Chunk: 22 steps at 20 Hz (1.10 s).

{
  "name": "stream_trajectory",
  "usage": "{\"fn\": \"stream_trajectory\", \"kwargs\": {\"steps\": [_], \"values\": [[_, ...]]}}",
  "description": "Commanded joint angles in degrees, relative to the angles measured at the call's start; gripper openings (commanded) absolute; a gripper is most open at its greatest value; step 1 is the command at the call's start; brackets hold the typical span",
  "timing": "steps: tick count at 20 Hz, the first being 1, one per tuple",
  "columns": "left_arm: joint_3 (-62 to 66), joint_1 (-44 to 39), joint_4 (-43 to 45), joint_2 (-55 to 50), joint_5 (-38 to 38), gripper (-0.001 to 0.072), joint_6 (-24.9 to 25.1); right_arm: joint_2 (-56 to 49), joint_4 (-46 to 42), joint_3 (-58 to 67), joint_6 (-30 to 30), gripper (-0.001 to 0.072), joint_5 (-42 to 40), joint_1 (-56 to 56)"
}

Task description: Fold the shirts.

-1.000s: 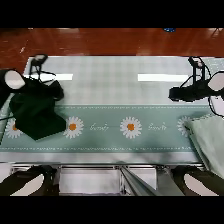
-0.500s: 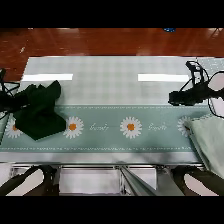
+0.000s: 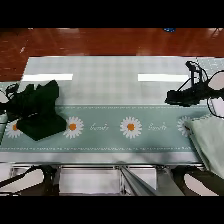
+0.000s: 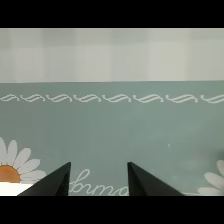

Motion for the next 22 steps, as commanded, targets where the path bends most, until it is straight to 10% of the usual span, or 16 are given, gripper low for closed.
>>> {"fn": "stream_trajectory", "kwargs": {"steps": [1, 4, 8, 22], "values": [[1.6, 0.1, -4.2, -0.9, -3.8, 0.0019, 4.4, 0.3, 2.7, 0.0, 0.3, 0.0412, 0.0, 0.1], [6.9, 0.1, -25.6, 4.9, -3.9, 0.0019, 15.5, 3.6, 3.1, 0.0, 0.3, 0.0411, -0.9, 0.1], [19.4, -0.2, -47.0, 13.1, -4.8, 0.0019, 17.2, 12.4, 2.0, 0.0, 0.3, 0.0411, -1.9, 0.0], [66.1, -19.3, -51.0, 16.7, 0.9, 0.0018, 8.7, 37.6, 1.1, 0.0, 0.6, 0.0411, -2.1, 0.0]]}}
